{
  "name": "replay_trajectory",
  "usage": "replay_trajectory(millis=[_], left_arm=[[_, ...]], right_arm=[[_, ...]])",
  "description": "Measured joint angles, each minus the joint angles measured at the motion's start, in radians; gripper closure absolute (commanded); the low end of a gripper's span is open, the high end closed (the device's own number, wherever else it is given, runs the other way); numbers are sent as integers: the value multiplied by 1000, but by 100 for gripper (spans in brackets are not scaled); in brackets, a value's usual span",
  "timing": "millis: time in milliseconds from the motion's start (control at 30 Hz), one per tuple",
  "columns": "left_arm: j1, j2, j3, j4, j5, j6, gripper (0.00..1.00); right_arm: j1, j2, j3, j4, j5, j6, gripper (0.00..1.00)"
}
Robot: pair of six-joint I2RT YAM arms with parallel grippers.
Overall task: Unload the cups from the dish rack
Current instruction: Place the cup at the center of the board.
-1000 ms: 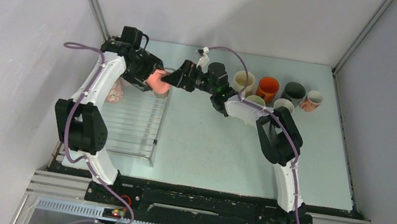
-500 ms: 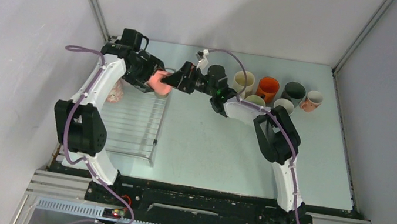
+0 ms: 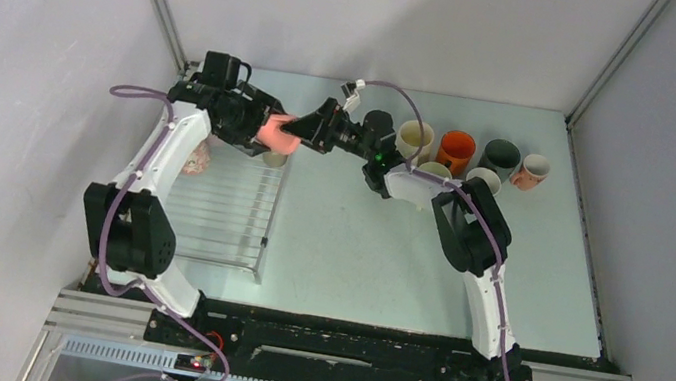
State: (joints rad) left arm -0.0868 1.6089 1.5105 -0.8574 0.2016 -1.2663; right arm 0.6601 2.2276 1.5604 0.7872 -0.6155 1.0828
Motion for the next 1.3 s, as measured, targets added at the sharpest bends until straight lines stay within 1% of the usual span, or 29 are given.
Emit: replay_trajectory(millis=[100, 200, 333, 700, 833, 967, 1000, 1167, 1233, 1267, 1300], left_arm=[[-5, -16, -21, 28, 16, -19, 100], [-6, -24, -33, 48, 27, -36, 100], [-10, -29, -39, 70, 45, -53, 100], [-14, -55, -39, 86, 65, -83, 100], [-14, -61, -43, 96, 69, -89, 100], [-18, -69, -52, 120, 96, -92, 100], [-19, -72, -52, 121, 103, -95, 100], [-19, -87, -52, 123, 133, -91, 99], [-19, -89, -52, 127, 143, -87, 94], [-19, -89, -52, 130, 147, -87, 89], [-19, -91, -52, 132, 151, -87, 83]], right_arm=[[-5, 0, 0, 23, -5, 23, 23], [-9, 0, -5, 38, -8, 34, 28], [-17, 0, -13, 67, -17, 50, 38], [-29, -1, -37, 142, -76, 34, 65], [-30, -12, -49, 159, -100, 32, 78], [-27, -43, -64, 161, -121, 21, 99], [-28, -50, -68, 163, -123, 16, 100], [-29, -78, -81, 157, -126, -12, 100], [-29, -92, -83, 132, -126, -27, 100], [-29, -101, -84, 117, -124, -37, 100], [-29, -112, -86, 95, -121, -49, 100]])
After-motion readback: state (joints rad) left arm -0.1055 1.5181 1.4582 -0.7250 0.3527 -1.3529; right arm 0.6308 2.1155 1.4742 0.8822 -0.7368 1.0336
